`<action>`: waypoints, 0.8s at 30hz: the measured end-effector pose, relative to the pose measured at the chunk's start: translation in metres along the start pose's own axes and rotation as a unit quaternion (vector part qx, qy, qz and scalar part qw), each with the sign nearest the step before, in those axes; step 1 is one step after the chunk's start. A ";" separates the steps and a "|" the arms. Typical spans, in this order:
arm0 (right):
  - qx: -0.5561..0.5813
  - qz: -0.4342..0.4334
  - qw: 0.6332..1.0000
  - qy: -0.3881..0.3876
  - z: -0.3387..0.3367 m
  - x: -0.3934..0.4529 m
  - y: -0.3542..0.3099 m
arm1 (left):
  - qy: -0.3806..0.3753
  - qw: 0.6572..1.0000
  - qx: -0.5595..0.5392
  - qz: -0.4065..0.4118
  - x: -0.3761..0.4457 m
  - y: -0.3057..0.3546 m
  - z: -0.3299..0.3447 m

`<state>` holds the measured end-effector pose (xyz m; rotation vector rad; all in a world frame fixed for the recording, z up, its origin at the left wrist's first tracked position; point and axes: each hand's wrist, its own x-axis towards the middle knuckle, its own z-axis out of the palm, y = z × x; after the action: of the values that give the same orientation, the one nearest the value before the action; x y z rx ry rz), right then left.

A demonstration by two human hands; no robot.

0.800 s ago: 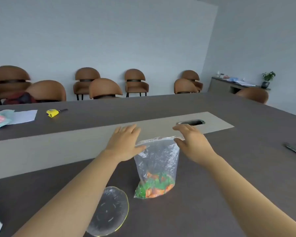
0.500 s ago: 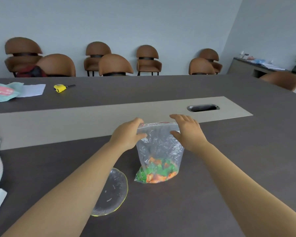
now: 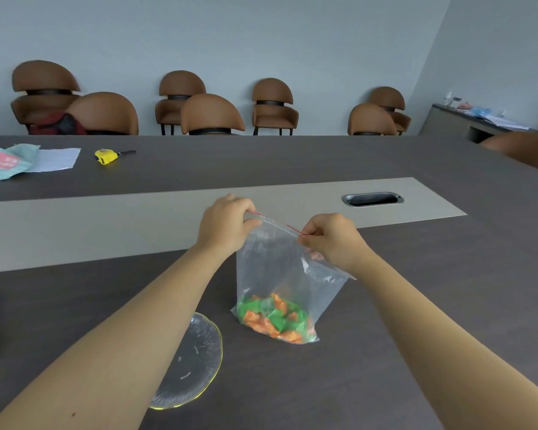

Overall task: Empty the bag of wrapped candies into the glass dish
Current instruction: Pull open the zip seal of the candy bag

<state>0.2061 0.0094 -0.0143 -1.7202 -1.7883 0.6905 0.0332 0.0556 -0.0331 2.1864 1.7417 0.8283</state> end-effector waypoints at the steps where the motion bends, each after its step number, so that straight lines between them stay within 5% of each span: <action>1: 0.048 0.017 0.999 0.003 0.001 0.000 0.000 | 0.013 1.000 -0.004 -0.009 0.001 0.001 0.001; 5: 0.180 0.050 0.982 -0.001 0.010 -0.001 -0.002 | 0.053 0.991 -0.095 -0.074 -0.008 0.003 0.007; 12: 0.322 0.062 0.940 -0.098 0.027 -0.012 -0.008 | -0.180 0.897 -0.364 -0.174 -0.031 0.004 0.005; 24: 0.341 0.045 0.932 -0.113 0.035 -0.016 -0.004 | -0.229 0.876 -0.390 -0.166 -0.038 0.000 0.003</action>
<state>0.1785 -0.0063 -0.0372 -1.2779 -1.3624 1.4033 0.0297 0.0197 -0.0460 1.3490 1.1896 0.6784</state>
